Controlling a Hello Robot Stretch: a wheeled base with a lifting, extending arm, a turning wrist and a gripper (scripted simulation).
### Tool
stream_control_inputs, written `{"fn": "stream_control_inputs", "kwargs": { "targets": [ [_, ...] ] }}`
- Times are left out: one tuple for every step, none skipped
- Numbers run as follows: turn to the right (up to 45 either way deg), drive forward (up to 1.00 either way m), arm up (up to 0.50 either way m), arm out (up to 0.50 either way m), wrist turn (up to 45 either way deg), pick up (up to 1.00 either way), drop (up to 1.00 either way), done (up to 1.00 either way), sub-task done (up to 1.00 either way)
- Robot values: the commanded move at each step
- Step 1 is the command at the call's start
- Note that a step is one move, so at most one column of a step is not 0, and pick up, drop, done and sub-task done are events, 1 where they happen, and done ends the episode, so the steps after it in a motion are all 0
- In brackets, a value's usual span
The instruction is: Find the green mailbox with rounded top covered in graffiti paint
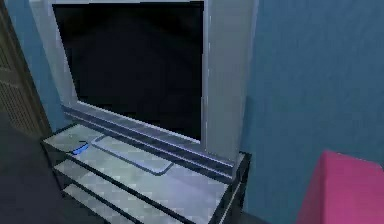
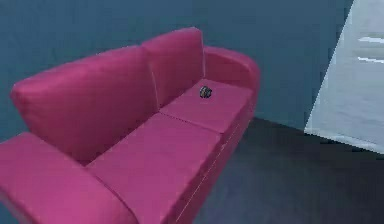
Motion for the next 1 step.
{"fn": "stream_control_inputs", "kwargs": {
  "targets": [
    [-45.0, 0.00, 0.00, 0.00, 0.0, 0.00, 0.00, 0.00, 0.00]
  ]
}}
